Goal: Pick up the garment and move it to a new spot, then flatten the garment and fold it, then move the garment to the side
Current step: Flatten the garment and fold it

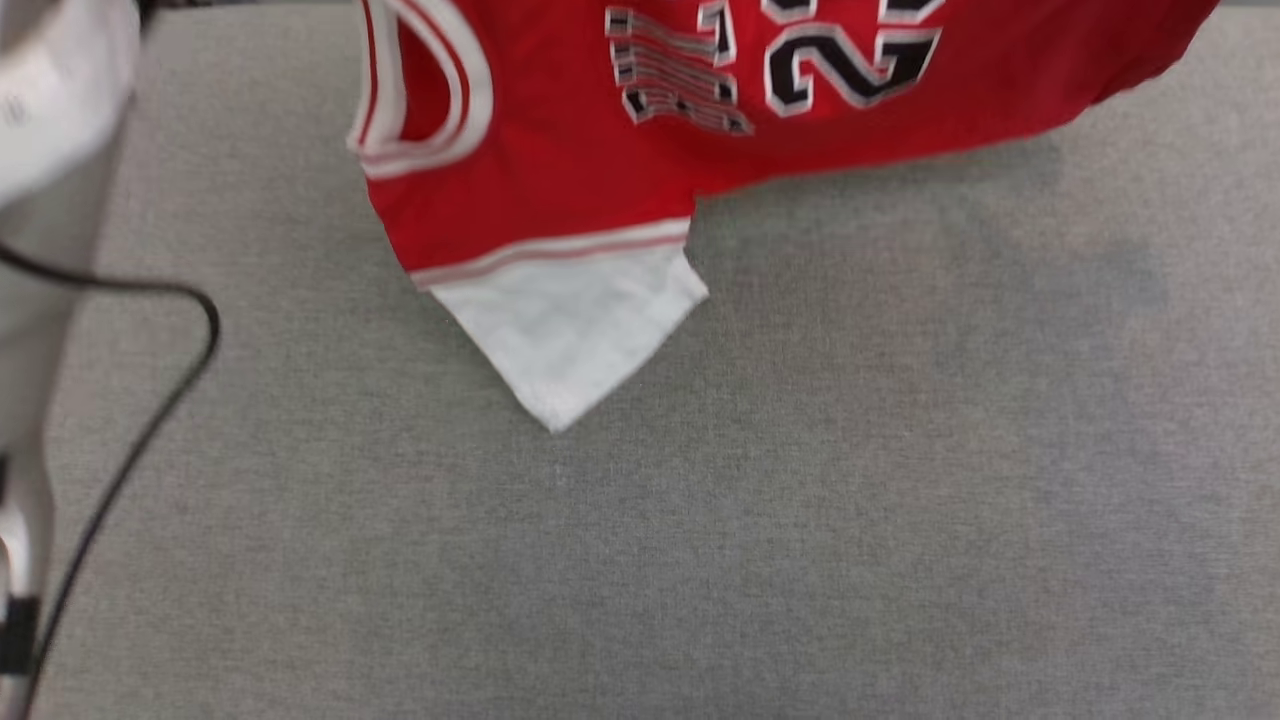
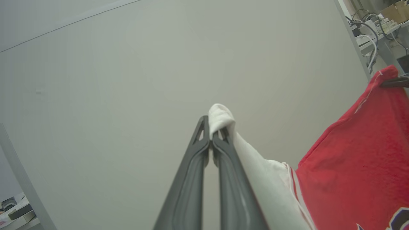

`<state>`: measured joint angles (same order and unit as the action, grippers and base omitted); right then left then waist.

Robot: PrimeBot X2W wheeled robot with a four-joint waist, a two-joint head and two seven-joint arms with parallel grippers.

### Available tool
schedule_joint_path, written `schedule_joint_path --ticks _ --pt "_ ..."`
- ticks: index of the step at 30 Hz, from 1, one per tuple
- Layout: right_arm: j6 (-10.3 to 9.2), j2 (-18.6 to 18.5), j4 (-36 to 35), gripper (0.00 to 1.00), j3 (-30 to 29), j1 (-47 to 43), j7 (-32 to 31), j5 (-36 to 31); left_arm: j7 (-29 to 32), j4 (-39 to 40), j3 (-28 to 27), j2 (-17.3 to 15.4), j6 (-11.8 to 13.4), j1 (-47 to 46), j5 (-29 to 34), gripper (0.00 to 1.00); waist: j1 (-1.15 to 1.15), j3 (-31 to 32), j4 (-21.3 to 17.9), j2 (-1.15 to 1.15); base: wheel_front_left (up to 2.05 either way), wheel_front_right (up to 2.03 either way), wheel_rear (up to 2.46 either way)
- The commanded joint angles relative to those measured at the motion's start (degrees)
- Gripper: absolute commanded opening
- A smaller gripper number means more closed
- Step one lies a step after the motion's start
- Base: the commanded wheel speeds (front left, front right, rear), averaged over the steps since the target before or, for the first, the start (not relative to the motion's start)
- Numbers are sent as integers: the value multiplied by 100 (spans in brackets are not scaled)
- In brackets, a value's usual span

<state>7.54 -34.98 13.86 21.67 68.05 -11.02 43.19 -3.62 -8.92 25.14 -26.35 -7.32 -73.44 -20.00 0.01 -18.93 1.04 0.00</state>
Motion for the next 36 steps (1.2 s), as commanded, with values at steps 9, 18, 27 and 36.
schedule_joint_path --ticks 9,18,27,36 --pt "-5 652 1733 0 -235 2373 436 -901 -307 -1549 336 71 -3 -2812 -134 0 -1 -1407 -340 0 0 0 0" --pt "-5 889 2898 0 -102 3539 1012 -1261 -305 -1723 312 91 78 -3266 -124 0 -1 -1695 -360 0 0 0 0" --pt "-5 1043 3510 0 1132 2795 1488 -943 -592 -2140 629 15 29 -2296 -340 0 -1 -1843 -342 0 0 0 0" --pt "-5 921 3356 0 2180 1571 1920 -136 -909 -2294 928 -71 4 -933 -694 0 -1 -1375 -299 0 0 0 0"
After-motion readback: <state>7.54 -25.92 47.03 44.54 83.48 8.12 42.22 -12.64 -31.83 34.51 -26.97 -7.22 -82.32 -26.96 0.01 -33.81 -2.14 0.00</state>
